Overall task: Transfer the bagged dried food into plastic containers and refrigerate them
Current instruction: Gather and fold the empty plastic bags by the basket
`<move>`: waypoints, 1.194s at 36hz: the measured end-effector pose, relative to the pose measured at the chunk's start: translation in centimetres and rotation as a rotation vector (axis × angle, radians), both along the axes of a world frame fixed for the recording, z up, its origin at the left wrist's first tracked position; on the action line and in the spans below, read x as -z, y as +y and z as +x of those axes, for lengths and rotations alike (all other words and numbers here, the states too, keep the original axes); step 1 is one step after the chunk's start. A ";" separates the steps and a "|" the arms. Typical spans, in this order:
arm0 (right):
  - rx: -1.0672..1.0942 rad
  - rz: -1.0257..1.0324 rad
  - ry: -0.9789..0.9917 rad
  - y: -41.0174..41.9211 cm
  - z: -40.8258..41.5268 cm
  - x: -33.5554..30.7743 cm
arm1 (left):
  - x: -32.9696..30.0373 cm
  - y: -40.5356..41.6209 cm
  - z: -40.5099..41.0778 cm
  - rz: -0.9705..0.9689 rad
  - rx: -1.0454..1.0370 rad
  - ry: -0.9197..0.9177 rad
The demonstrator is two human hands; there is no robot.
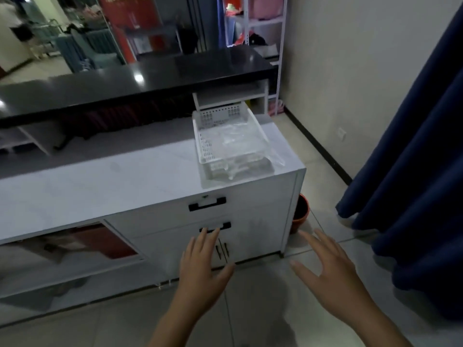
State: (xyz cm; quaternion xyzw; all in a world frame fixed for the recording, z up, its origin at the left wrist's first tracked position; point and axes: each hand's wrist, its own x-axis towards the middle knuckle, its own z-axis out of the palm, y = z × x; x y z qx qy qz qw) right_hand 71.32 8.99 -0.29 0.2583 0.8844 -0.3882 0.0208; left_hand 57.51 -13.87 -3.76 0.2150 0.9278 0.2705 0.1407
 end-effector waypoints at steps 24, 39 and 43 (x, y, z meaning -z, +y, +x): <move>-0.146 0.432 -0.039 11.8 -35.3 -2.9 | -4.7 11.3 -30.6 0.072 -0.004 0.191; 0.001 0.240 0.320 12.1 -44.2 -2.8 | -8.8 13.4 -42.9 0.610 -0.218 -0.086; -0.035 -0.038 0.486 6.9 -44.9 -6.6 | -13.6 8.5 -44.7 0.862 -0.182 -0.048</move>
